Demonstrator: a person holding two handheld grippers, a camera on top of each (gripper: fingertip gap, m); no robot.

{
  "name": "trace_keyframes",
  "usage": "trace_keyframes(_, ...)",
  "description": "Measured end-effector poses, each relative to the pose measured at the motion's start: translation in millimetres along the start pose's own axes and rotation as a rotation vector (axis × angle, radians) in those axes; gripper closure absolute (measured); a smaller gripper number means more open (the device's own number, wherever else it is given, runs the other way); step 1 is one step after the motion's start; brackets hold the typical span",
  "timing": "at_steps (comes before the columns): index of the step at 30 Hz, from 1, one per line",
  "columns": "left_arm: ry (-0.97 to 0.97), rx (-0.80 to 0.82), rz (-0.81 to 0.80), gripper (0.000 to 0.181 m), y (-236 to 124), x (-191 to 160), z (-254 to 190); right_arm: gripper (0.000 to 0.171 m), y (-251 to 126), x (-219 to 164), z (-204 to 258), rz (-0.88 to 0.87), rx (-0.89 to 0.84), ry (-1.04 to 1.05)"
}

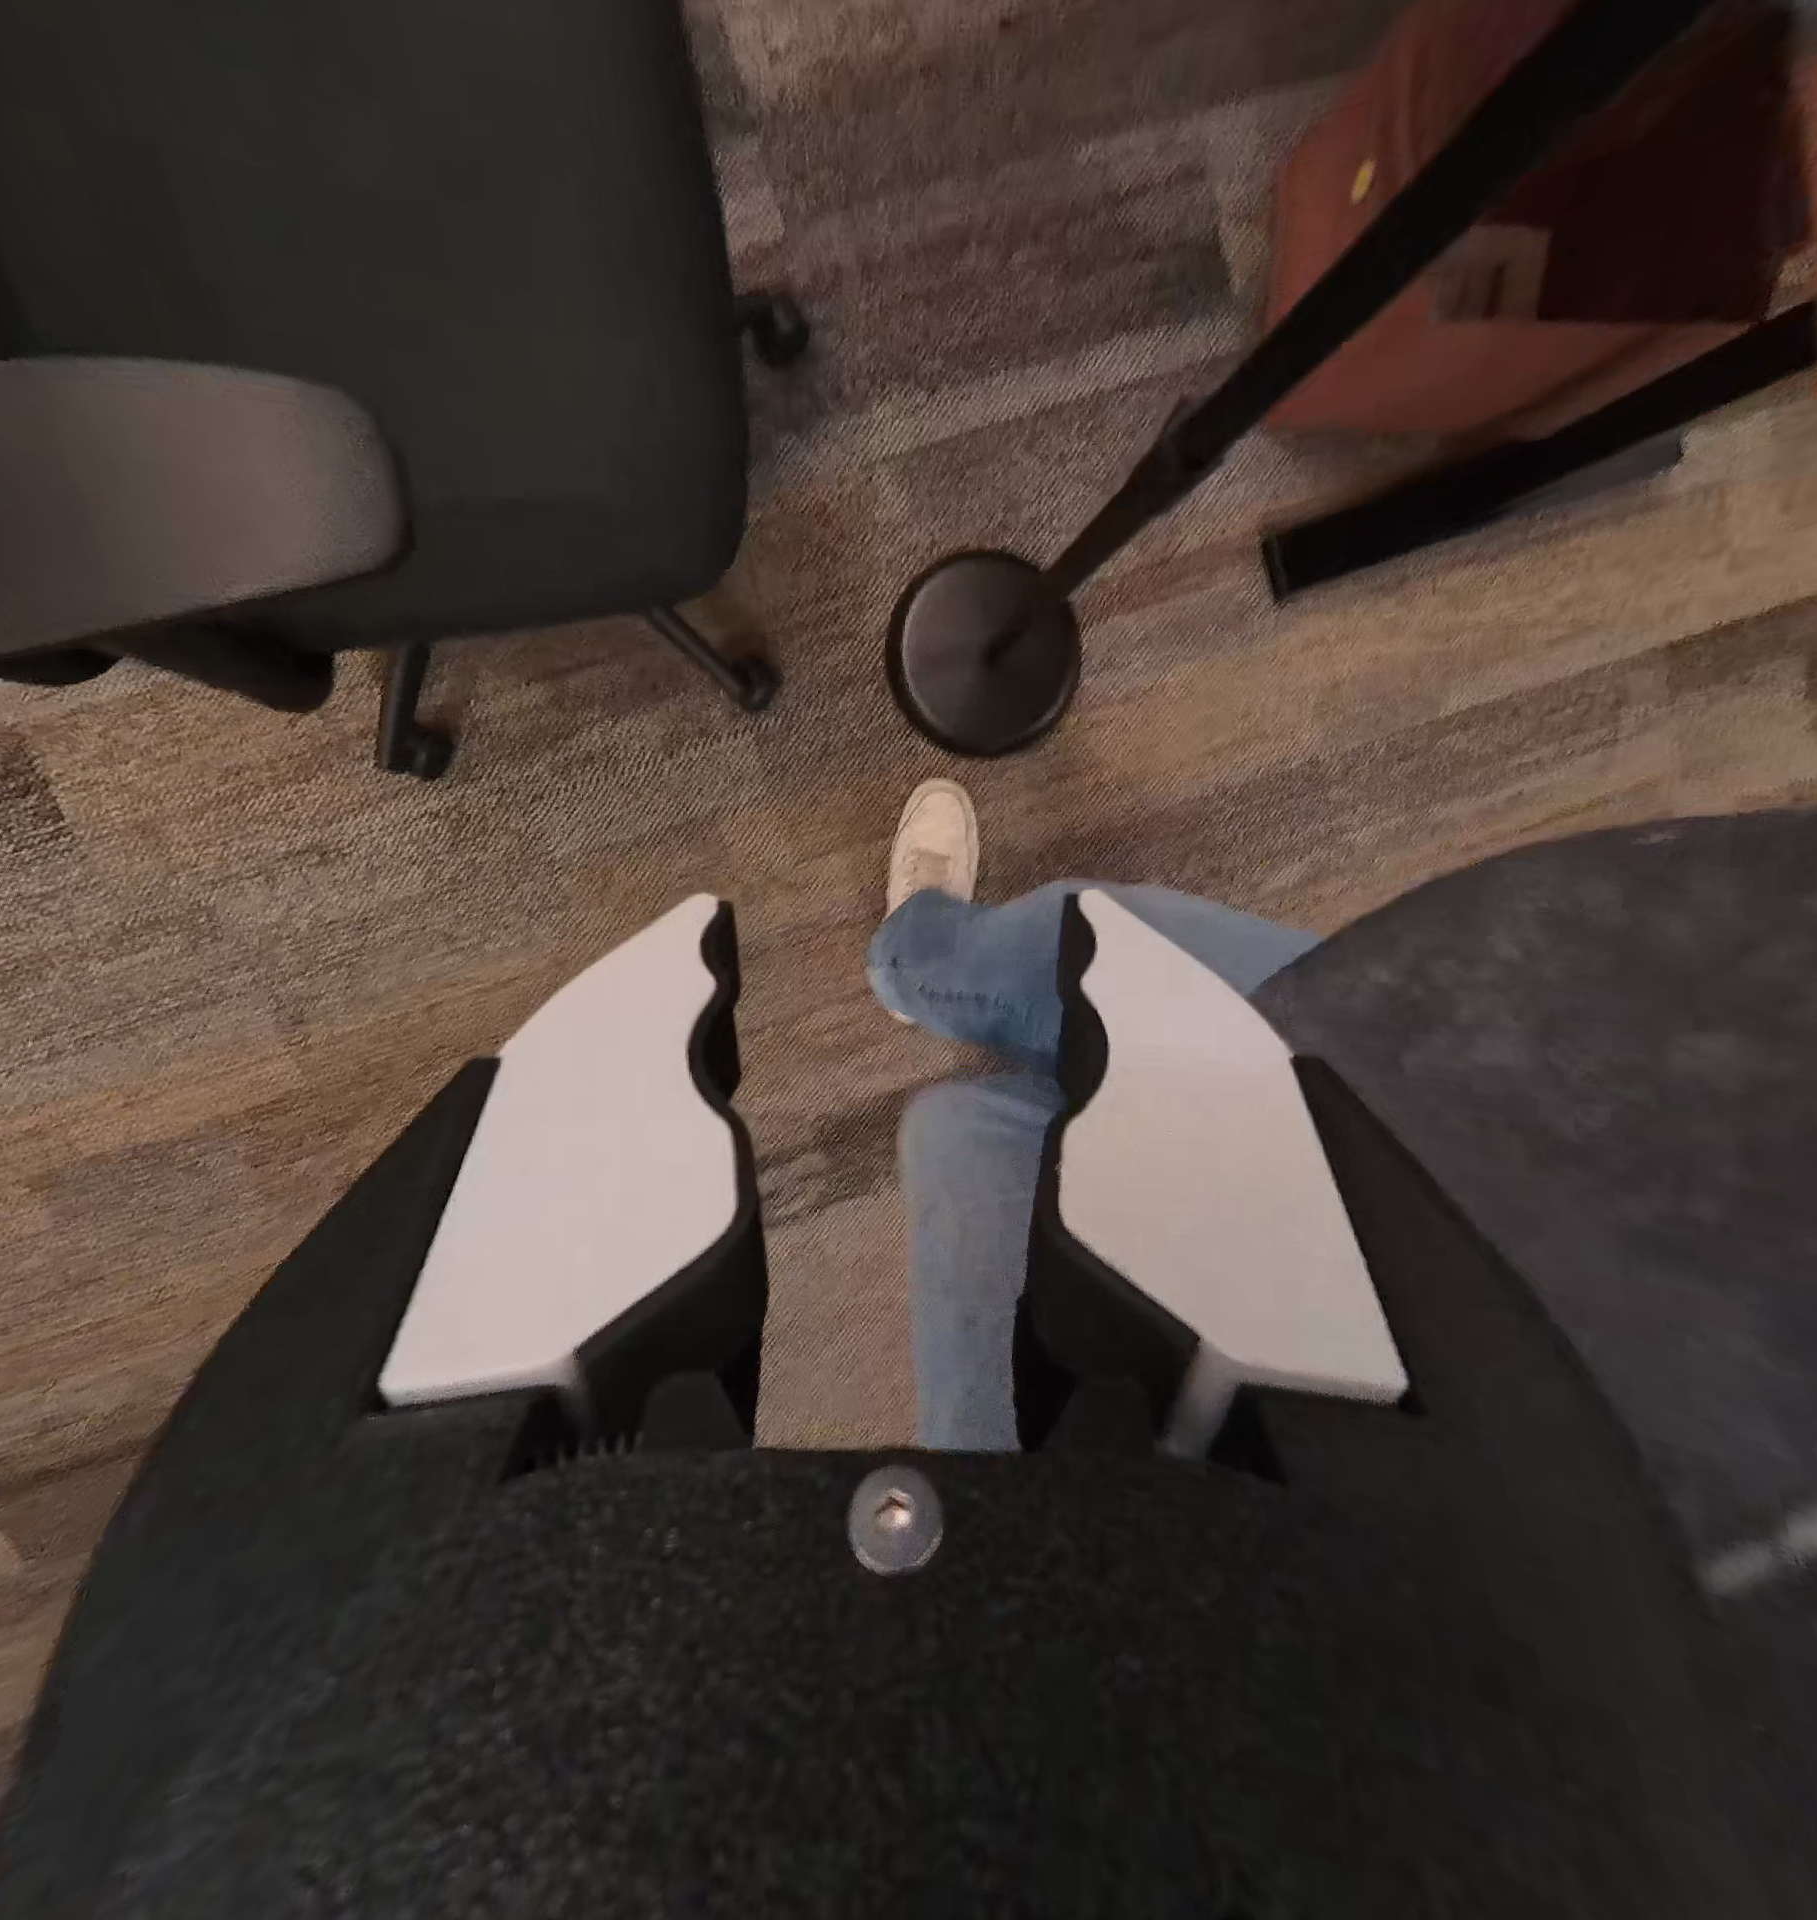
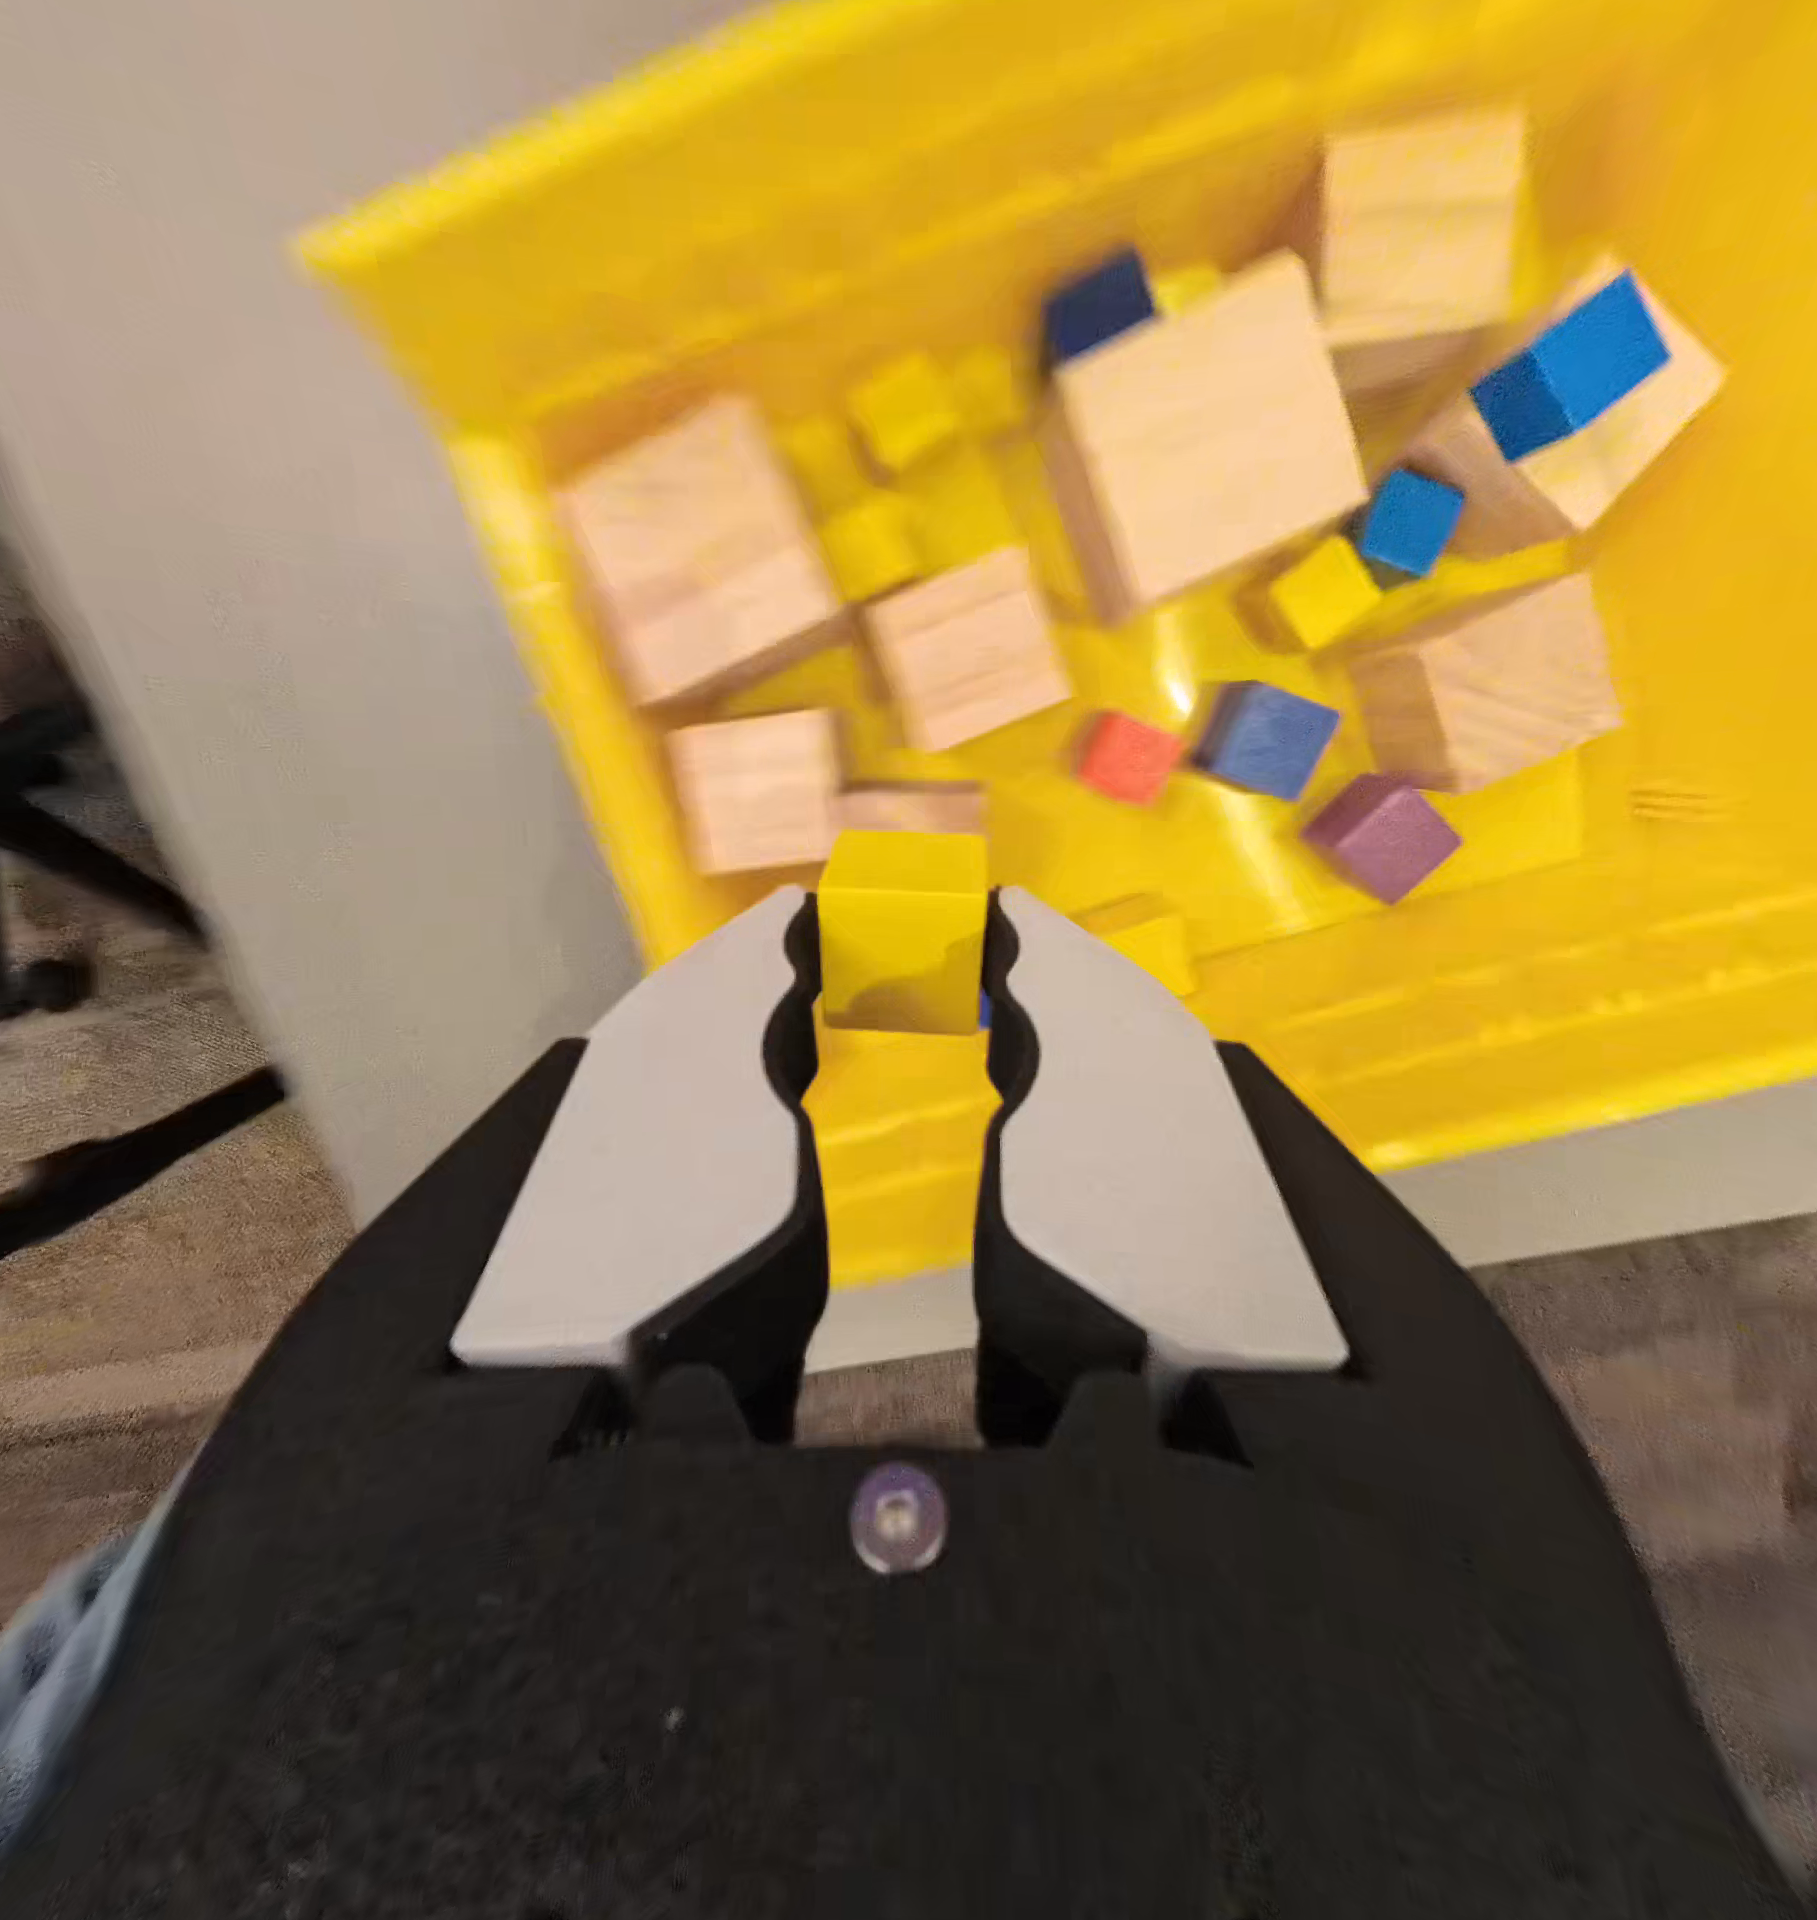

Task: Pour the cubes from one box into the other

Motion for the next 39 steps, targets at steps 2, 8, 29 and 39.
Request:
trace_keyframes(2,0.024,0.01,0.07,0.123,-4,-15,32,0.143,41,8,-21,0.192,-0.042,0.042)
trace_keyframes(8,0.004,-0.023,0.182,0.126,-10,-5,88,0.143,74,6,-49,0.27,-0.123,0.204)
trace_keyframes(29,0.758,-0.374,-0.269,0.12,121,602,78,0.13,-329,-208,101,-0.739,0.117,0.317)
trace_keyframes(39,1.294,-0.641,-0.173,0.12,227,650,-28,0.126,-314,-301,145,-0.983,-0.214,0.664)
Point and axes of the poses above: each gripper's, where its closed fingertips meet, y out along the fingers, x out of its top, z = x × y across the jaws, the point moved 5 cm from there along -y, back along the fingers, and after that the axes turned 15 degrees about y, right-handed, at the moved point
